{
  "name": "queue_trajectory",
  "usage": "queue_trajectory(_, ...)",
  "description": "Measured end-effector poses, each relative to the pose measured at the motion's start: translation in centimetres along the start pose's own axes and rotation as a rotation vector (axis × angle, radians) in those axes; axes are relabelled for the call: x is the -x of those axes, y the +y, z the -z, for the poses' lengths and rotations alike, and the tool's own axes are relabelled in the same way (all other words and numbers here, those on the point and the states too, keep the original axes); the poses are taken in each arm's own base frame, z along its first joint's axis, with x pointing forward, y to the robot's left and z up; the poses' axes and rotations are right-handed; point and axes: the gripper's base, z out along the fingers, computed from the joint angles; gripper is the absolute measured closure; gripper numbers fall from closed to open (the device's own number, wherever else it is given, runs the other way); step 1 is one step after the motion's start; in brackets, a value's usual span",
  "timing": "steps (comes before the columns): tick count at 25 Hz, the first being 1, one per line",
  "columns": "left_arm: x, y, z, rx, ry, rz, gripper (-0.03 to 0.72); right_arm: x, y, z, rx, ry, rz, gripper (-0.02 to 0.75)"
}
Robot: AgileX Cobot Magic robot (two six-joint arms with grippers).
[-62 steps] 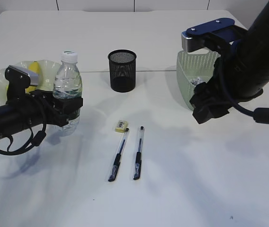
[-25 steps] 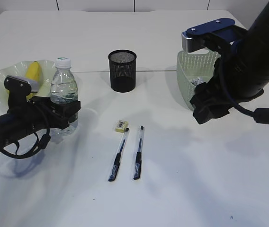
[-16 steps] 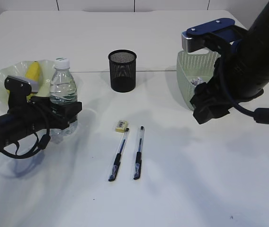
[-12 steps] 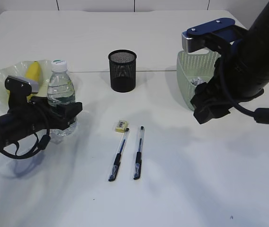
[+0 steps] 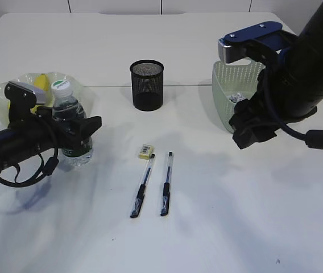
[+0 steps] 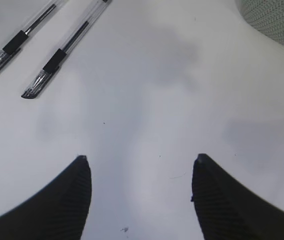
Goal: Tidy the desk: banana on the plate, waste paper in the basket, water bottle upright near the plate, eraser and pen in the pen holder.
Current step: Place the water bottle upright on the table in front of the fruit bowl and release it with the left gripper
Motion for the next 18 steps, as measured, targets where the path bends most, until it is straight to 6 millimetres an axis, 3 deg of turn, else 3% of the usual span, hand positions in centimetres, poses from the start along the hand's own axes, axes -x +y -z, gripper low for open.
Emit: queue_trajectory(18, 5.0, -1.5, 2.5, 0.002, -0.103, -0.054, 0.097, -0.1, 0.0, 0.0, 0.001, 0.010, 0.000, 0.269)
